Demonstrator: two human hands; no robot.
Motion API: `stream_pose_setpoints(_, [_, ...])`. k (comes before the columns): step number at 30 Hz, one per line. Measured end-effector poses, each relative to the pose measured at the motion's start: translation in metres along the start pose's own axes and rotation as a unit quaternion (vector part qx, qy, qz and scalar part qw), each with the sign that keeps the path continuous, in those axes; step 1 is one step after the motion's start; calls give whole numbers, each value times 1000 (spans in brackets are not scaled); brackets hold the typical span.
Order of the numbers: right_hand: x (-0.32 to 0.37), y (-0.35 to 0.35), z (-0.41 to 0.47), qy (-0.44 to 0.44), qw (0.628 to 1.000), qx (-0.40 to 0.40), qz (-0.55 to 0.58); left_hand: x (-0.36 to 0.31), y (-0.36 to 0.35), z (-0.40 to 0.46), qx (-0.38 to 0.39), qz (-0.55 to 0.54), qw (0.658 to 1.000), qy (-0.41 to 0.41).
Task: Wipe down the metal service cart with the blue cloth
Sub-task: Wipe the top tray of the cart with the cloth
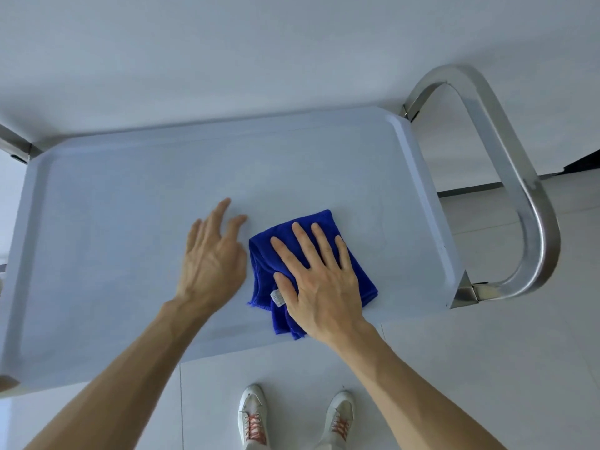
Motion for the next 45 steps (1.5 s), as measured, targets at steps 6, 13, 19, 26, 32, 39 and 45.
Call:
stream_pose_setpoints(6, [-74,32,-35,-23,1000,6,-3,-43,-33,1,-5,27,999,36])
stream_pose_setpoints(13, [-145,53,-11,-160,986,-41,-17,-40,-52,1,-19,64,996,52])
stream_pose_setpoints(19, [-72,20,19,-111,993,-35,-4,-38,-52,2,-20,69,996,54])
stream_pose_setpoints(26, [-110,26,-71,-22,1000,7,-7,-39,-51,1,-19,65,996,55])
stream_pose_setpoints(32, [-163,46,-12,-173,982,-29,-75,-38,-55,2,-22,66,996,54])
stream_pose_setpoints(39, [-77,15,61,-119,992,-48,-12,-41,-49,1,-26,55,997,51])
stream_pose_setpoints(45, [-110,21,-16,15,1000,9,-13,-42,-46,2,-9,50,997,53])
Point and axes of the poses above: each hand's wrist, its own z-axis towards the middle knuckle, its own y-axis out of the back of the hand, x = y × z, the point moved 3 cm from there along z, towards the middle knuckle, and after that the axes turned 9 degrees about z, right-handed, at the moved point
